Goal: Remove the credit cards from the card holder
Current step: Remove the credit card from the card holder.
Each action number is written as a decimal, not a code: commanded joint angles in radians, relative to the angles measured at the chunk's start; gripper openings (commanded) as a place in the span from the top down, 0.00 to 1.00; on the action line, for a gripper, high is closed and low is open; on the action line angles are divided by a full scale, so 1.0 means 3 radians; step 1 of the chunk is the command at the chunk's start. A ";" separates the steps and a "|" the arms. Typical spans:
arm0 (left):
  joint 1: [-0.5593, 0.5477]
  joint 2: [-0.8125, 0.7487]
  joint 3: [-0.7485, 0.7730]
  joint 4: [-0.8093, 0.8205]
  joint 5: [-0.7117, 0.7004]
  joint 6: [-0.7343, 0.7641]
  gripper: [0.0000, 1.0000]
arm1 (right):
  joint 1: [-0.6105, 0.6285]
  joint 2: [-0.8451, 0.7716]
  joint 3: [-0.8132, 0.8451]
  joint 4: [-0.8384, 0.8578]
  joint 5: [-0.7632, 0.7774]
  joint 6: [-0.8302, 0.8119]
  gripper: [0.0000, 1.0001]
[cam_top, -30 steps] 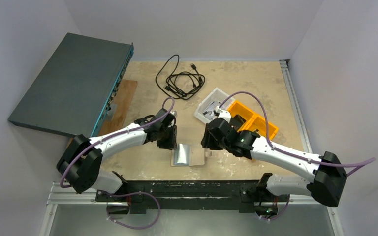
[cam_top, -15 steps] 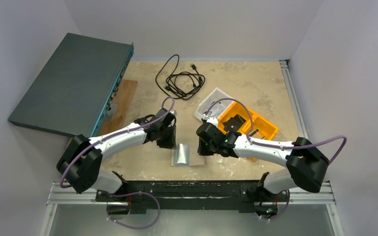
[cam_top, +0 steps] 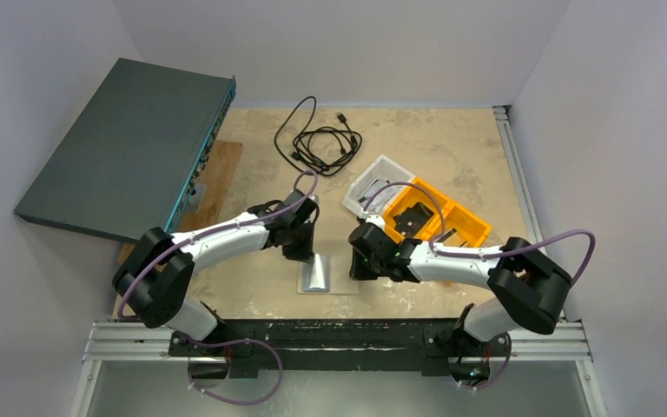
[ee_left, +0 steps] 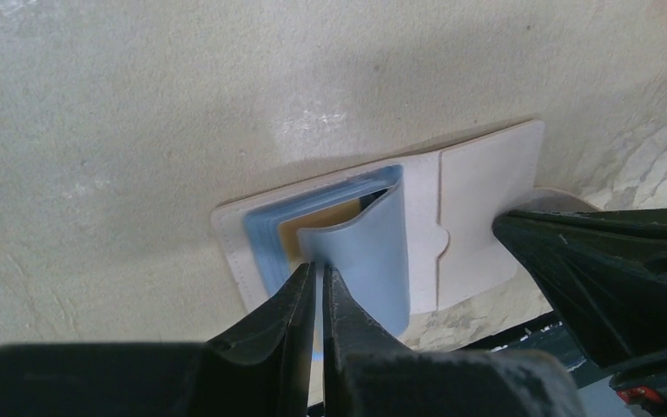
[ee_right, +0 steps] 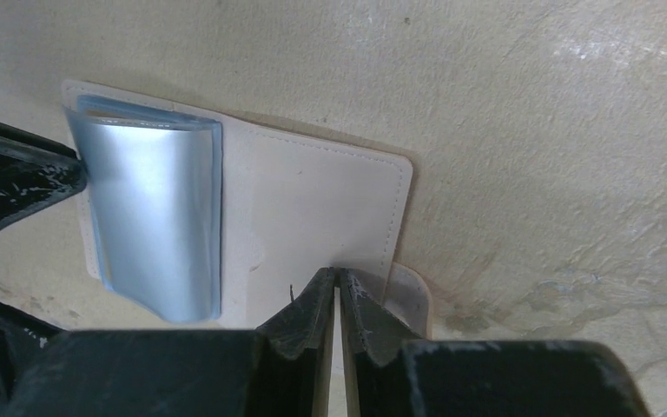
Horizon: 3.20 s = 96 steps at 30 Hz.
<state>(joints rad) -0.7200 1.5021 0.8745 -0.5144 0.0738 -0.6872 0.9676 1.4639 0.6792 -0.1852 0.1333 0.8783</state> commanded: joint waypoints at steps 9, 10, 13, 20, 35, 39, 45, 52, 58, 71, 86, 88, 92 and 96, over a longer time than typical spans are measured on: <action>-0.0085 0.0130 0.0235 0.0105 0.0019 0.0026 0.95 | -0.0006 0.0135 -0.0108 0.0219 -0.0093 0.0033 0.94; -0.0085 0.0108 0.0250 0.0067 -0.0024 0.0023 0.95 | -0.0007 0.0141 -0.0110 0.0222 -0.0094 0.0029 0.94; -0.0082 -0.0026 0.0255 -0.0080 -0.0271 0.0026 0.91 | -0.0007 0.0165 -0.0109 0.0237 -0.0106 0.0028 0.94; -0.0081 -0.0033 0.0202 -0.0149 -0.0391 0.0054 0.86 | -0.0004 0.0225 -0.0077 0.0242 -0.0128 -0.0003 0.94; -0.0080 0.0060 0.0103 0.0016 -0.0261 -0.0017 0.75 | -0.0010 0.0239 -0.0115 0.0268 -0.0141 0.0018 0.94; -0.0080 0.0040 0.0056 0.0044 -0.0262 -0.0029 0.70 | -0.0006 0.0257 -0.0116 0.0276 -0.0153 0.0019 0.94; -0.0088 0.0056 -0.0009 0.0152 -0.0112 -0.0031 0.70 | -0.0005 0.0269 -0.0108 0.0283 -0.0158 0.0012 0.94; -0.0112 0.0060 -0.0001 0.0227 -0.0018 -0.0041 0.71 | -0.0007 0.0307 -0.0106 0.0319 -0.0183 0.0012 0.94; -0.0128 0.0101 -0.0017 0.0387 0.0169 -0.0105 0.73 | -0.0008 0.0302 -0.0088 0.0325 -0.0198 -0.0007 0.94; -0.0157 0.0264 0.0069 0.0624 0.0499 -0.0277 0.74 | -0.0007 0.0043 0.0104 0.0267 -0.0210 -0.0146 0.86; -0.0162 0.0519 0.0381 0.0661 0.0847 -0.0443 0.69 | 0.0007 -0.0574 0.0230 0.0040 -0.0101 -0.0401 0.72; -0.0162 0.0575 0.0412 0.0666 0.0910 -0.0460 0.69 | 0.0022 -0.0605 0.0200 0.0092 -0.0139 -0.0418 0.72; -0.0162 0.0659 0.0439 0.0681 0.0986 -0.0467 0.69 | 0.0095 -0.0634 0.0152 0.0232 -0.0229 -0.0451 0.74; -0.0164 0.0717 0.0451 0.0709 0.1050 -0.0452 0.69 | 0.0225 -0.0587 0.0156 0.0367 -0.0275 -0.0495 0.78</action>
<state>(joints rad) -0.7616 1.7012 0.9722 -0.3431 0.3328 -0.8116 1.0012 1.2991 0.7242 -0.1589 0.0742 0.7620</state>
